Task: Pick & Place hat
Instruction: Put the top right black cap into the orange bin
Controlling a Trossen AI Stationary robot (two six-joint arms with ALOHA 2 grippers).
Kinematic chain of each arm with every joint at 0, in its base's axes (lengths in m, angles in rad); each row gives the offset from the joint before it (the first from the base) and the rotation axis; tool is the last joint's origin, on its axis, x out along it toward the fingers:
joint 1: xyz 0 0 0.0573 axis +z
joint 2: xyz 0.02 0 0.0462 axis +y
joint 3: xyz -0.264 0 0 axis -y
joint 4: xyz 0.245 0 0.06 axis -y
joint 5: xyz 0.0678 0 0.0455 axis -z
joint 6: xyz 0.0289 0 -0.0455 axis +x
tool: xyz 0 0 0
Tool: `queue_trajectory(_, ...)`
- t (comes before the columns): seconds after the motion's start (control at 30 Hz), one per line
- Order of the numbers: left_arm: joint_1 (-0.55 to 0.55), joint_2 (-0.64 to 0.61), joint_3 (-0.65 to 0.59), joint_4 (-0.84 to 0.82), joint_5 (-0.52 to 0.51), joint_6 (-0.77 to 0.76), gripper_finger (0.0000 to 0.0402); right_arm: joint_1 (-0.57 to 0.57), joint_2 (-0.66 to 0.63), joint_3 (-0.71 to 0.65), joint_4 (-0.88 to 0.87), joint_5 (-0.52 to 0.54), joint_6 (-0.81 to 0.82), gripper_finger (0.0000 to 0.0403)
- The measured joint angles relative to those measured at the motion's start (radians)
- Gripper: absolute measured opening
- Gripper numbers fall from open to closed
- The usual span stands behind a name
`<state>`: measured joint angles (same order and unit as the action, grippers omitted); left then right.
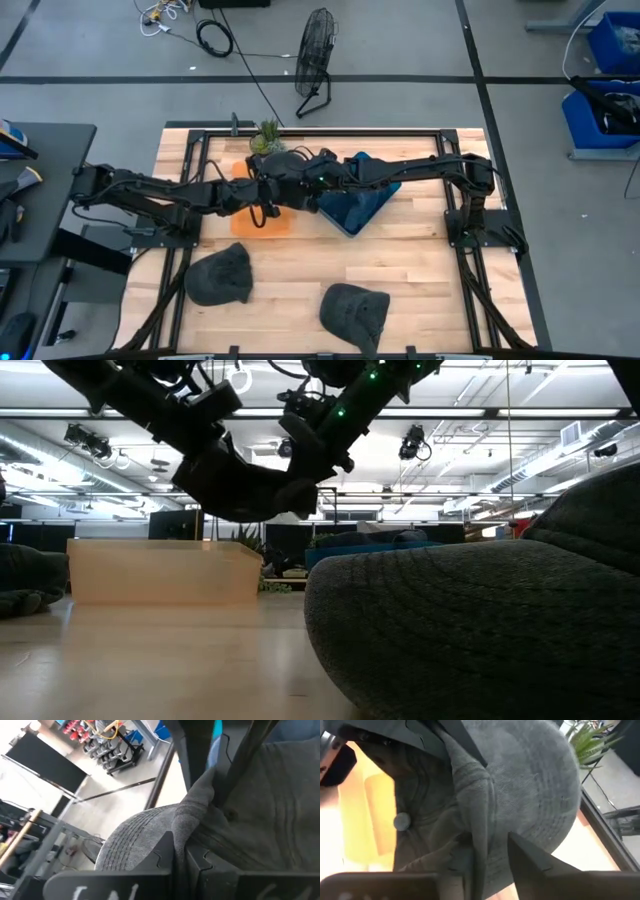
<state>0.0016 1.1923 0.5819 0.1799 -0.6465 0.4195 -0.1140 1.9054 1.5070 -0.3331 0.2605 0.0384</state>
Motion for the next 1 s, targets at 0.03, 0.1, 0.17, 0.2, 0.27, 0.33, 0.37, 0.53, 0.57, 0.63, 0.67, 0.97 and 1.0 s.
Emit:
queue_trajectory(0.03, -0.006, 0.0, 0.0, -0.01, -0.001, -0.025, 0.0009, 0.004, -0.003, 0.0, -0.003, 0.001, -0.011, 0.0119)
queue_trajectory(0.1, -0.02, -0.002, 0.0, -0.04, -0.025, -0.059, 0.0012, 0.01, -0.013, 0.0, -0.004, 0.005, -0.031, 0.0132)
queue_trajectory(0.17, -0.039, -0.002, 0.0, -0.064, -0.071, -0.083, 0.0013, 0.018, -0.033, 0.0, -0.024, 0.013, -0.042, 0.0144)
queue_trajectory(0.2, -0.047, -0.008, 0.0, -0.076, -0.093, -0.087, 0.0013, 0.022, -0.048, 0.0, -0.038, 0.019, -0.046, 0.0149)
queue_trajectory(0.27, -0.061, -0.033, 0.01, -0.131, -0.122, -0.091, 0.0011, 0.032, -0.078, 0.0, -0.094, 0.037, -0.046, 0.0157)
queue_trajectory(0.33, -0.067, -0.057, 0.039, -0.235, -0.126, -0.126, 0.001, 0.045, -0.114, 0.001, -0.184, 0.076, -0.025, 0.0164)
queue_trajectory(0.37, -0.068, -0.073, 0.052, -0.316, -0.128, -0.161, 0.001, 0.05, -0.136, 0.001, -0.225, 0.093, -0.01, 0.0166)
queue_trajectory(0.53, -0.063, -0.106, 0.135, -0.726, -0.1, -0.403, 0.0017, 0.081, -0.233, 0.001, -0.432, 0.149, 0.105, 0.017)
queue_trajectory(0.57, -0.059, -0.107, 0.138, -0.771, -0.084, -0.436, 0.0017, 0.088, -0.245, 0.001, -0.462, 0.151, 0.135, 0.017)
queue_trajectory(0.63, -0.043, -0.107, 0.134, -0.814, -0.054, -0.481, 0.0016, 0.097, -0.266, 0.001, -0.496, 0.154, 0.186, 0.0169)
queue_trajectory(0.67, -0.035, -0.108, 0.125, -0.818, -0.04, -0.493, 0.0015, 0.101, -0.273, 0.001, -0.52, 0.153, 0.205, 0.0169)
queue_trajectory(0.97, 0.091, -0.096, 0.044, -0.741, -0.02, -0.389, 0.0016, 0.123, -0.265, 0.001, -0.537, 0.151, 0.235, 0.0169)
queue_trajectory(1.0, 0.105, -0.094, 0.04, -0.719, -0.013, -0.362, 0.0016, 0.122, -0.264, 0.001, -0.533, 0.151, 0.235, 0.0169)
